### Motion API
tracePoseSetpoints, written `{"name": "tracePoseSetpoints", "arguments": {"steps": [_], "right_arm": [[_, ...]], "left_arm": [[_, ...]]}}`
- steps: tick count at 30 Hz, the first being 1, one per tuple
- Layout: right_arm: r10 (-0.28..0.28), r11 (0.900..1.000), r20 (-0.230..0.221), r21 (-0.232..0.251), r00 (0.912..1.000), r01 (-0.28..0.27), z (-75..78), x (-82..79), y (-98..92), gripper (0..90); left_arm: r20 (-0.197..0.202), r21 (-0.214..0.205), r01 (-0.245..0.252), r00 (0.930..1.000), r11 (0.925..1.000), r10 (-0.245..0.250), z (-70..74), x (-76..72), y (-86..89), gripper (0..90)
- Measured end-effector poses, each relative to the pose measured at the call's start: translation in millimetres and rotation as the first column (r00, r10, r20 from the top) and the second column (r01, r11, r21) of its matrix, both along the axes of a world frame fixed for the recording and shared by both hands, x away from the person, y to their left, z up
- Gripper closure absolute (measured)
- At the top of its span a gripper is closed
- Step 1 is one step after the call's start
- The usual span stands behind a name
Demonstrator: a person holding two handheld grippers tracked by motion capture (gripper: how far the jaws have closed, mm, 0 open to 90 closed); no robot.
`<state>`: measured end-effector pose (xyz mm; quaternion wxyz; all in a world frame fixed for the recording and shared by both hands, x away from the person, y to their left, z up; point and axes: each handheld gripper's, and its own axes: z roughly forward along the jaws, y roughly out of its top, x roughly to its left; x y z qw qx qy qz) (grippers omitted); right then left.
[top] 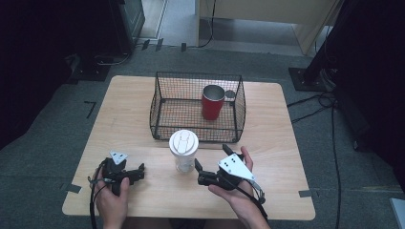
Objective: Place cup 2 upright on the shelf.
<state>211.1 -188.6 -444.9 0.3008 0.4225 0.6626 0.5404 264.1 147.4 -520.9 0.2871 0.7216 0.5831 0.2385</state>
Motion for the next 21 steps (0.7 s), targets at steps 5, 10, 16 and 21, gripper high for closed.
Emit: {"name": "tracePoseSetpoints", "arguments": {"steps": [5,10,16,21], "right_arm": [[0.026,0.9997,-0.011,0.001,0.9996,-0.026,-3.2,0.2,9.7,0.0],[0.036,0.9993,-0.021,0.008,0.9991,-0.036,-7.6,3.3,19.4,0.0],[0.047,0.9989,-0.030,0.005,0.9985,-0.047,-10.3,8.4,29.6,0.0],[0.057,0.9984,-0.036,0.002,0.9977,-0.057,-11.0,14.6,38.7,0.0]], "left_arm": [[0.001,0.000,0.000,1.0000,1.0000,0.000,-0.1,0.0,0.0,0.1],[0.001,0.000,0.000,1.0000,1.0000,0.000,-0.1,0.0,0.0,0.1],[-0.001,0.001,0.000,1.0000,1.0000,0.000,0.1,0.0,0.0,0.1],[-0.001,0.001,0.000,1.0000,1.0000,0.000,0.1,0.0,0.1,0.1]]}}
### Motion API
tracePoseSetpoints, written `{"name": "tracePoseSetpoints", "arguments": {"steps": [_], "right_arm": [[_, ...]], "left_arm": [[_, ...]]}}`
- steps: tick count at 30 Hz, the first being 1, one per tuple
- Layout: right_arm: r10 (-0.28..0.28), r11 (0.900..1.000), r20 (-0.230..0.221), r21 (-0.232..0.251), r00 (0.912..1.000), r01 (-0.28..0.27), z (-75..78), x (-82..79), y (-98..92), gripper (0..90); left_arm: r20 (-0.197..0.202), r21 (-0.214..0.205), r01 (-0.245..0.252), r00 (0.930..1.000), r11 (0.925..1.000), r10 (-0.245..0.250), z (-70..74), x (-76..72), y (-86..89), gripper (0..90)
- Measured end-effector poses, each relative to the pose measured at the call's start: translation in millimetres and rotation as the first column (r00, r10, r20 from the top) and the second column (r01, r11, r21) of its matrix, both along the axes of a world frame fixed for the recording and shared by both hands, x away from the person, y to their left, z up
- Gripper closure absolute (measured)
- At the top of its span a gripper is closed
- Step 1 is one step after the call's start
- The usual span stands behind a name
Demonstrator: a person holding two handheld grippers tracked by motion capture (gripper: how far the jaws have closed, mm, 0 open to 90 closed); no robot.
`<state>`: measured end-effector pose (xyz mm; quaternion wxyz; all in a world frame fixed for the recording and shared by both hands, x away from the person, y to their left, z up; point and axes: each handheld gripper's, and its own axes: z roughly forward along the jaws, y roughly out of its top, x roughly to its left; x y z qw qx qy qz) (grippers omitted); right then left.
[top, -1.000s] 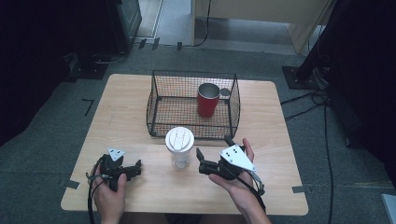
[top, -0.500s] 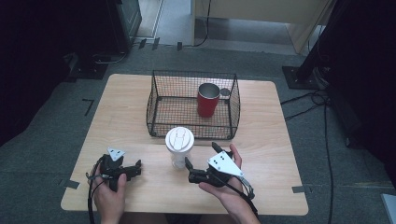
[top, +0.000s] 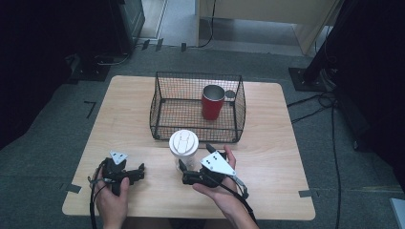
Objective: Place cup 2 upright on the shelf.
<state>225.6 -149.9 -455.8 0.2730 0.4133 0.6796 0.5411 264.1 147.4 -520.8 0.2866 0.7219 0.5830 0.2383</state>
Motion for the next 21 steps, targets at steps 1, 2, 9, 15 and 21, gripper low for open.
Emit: {"name": "tracePoseSetpoints", "arguments": {"steps": [1,2,9,15,21], "right_arm": [[0.000,1.0000,0.000,0.000,1.0000,0.000,0.0,0.0,0.0,0.0],[0.003,1.0000,-0.003,0.001,1.0000,-0.003,-0.3,0.8,1.8,0.0],[0.016,0.9999,-0.007,-0.001,0.9998,-0.016,-1.2,6.8,12.2,0.0],[0.007,1.0000,-0.010,0.004,0.9999,-0.007,-0.8,12.3,19.1,0.0],[-0.002,1.0000,-0.019,0.005,0.9998,0.003,-2.6,17.1,25.4,0.0]], "left_arm": [[0.000,0.000,0.000,1.0000,1.0000,0.000,0.0,0.0,0.0,0.1],[0.000,0.000,0.000,1.0000,1.0000,0.000,0.0,0.0,0.0,0.1],[0.000,0.000,0.000,1.0000,1.0000,0.000,0.0,0.0,0.0,0.1],[0.001,0.001,0.001,1.0000,1.0000,-0.001,0.0,0.1,0.1,0.1],[0.000,0.000,0.000,1.0000,1.0000,0.000,0.0,0.0,0.1,0.1]]}}
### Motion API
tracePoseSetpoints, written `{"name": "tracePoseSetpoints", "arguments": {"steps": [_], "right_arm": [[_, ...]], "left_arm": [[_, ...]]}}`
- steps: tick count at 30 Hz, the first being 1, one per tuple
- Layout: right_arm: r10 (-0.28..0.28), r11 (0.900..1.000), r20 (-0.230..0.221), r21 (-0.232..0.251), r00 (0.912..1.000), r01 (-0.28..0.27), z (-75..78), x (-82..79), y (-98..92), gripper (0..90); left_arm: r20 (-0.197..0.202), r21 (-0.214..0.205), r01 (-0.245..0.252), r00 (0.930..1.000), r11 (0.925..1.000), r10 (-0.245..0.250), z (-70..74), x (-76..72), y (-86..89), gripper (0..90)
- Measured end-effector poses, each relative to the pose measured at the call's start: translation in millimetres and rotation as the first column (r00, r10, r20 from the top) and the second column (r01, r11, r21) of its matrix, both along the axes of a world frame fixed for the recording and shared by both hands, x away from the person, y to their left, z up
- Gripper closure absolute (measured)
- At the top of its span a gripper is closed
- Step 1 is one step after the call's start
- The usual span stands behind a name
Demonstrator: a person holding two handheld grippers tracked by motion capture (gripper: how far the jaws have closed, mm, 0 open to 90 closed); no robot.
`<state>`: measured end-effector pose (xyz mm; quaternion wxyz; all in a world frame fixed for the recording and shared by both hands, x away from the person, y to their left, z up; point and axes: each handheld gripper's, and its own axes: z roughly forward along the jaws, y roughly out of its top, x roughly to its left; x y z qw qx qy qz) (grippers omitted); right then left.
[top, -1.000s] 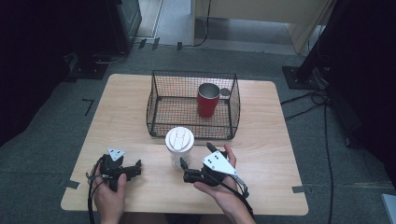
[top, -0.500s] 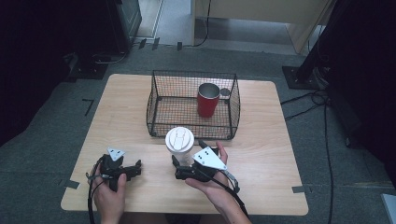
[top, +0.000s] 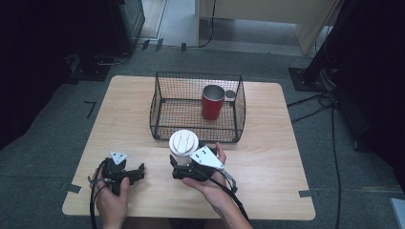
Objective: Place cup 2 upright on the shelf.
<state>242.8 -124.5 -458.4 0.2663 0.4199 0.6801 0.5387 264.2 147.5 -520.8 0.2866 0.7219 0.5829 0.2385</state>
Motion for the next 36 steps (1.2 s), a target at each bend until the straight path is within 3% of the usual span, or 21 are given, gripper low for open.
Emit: {"name": "tracePoseSetpoints", "arguments": {"steps": [11,15,36], "right_arm": [[-0.033,0.9994,-0.004,-0.008,0.9995,0.033,-4.6,7.0,5.9,8.4],[-0.029,0.9991,0.022,-0.029,0.9993,0.029,-5.7,6.6,6.9,14.4],[0.001,1.0000,0.056,-0.008,0.9984,-0.001,-1.6,4.4,7.1,16.1]], "left_arm": [[0.000,0.000,0.001,1.0000,1.0000,-0.001,0.0,0.0,0.0,0.1],[0.000,0.000,0.001,1.0000,1.0000,-0.001,0.0,0.0,0.0,0.1],[0.000,0.000,0.001,1.0000,1.0000,-0.001,0.0,0.0,0.0,0.1]]}}
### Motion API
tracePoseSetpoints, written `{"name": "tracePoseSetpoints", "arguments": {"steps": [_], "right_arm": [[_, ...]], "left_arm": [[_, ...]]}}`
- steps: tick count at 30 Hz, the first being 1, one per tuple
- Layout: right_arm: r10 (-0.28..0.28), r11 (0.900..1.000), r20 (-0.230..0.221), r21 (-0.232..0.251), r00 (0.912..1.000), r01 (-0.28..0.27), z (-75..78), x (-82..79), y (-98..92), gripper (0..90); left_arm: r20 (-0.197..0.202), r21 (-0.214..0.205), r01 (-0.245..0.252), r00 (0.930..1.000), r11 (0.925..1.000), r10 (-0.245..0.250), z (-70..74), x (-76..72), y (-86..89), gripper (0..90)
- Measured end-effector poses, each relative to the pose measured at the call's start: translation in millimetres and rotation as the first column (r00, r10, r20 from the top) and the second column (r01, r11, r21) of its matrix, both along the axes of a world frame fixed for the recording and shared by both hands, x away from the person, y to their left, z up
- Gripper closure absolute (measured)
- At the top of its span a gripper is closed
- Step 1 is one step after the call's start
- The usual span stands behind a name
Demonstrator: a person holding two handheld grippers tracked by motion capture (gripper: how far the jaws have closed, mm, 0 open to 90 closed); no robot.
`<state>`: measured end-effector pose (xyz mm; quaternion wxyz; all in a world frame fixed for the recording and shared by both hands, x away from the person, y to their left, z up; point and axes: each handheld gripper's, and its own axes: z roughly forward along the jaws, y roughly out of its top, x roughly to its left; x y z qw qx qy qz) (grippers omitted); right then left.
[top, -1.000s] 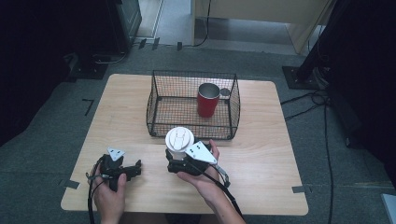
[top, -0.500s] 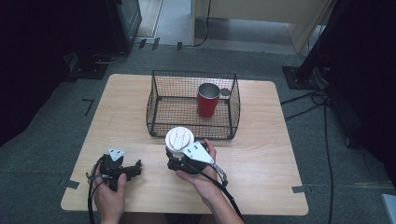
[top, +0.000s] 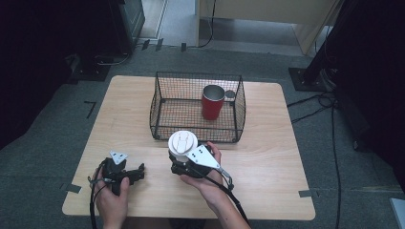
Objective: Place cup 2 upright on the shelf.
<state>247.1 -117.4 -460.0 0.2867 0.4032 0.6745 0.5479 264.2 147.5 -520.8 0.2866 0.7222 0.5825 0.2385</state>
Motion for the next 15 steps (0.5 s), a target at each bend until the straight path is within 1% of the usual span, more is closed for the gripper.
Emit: {"name": "tracePoseSetpoints", "arguments": {"steps": [5,11,15], "right_arm": [[0.003,0.9998,0.010,0.017,0.9999,-0.003,2.7,-1.1,0.1,16.1],[0.002,0.9999,0.014,0.017,0.9999,-0.002,3.4,-1.1,-1.2,16.1],[0.005,0.9996,0.019,0.028,0.9998,-0.006,5.5,-1.1,-2.1,16.1]], "left_arm": [[0.000,0.000,0.000,1.0000,1.0000,0.000,0.0,0.0,0.0,0.1],[0.000,0.000,0.000,1.0000,1.0000,0.000,0.0,0.0,0.0,0.1],[0.000,0.003,0.001,1.0000,1.0000,-0.001,0.1,0.1,0.2,0.1]]}}
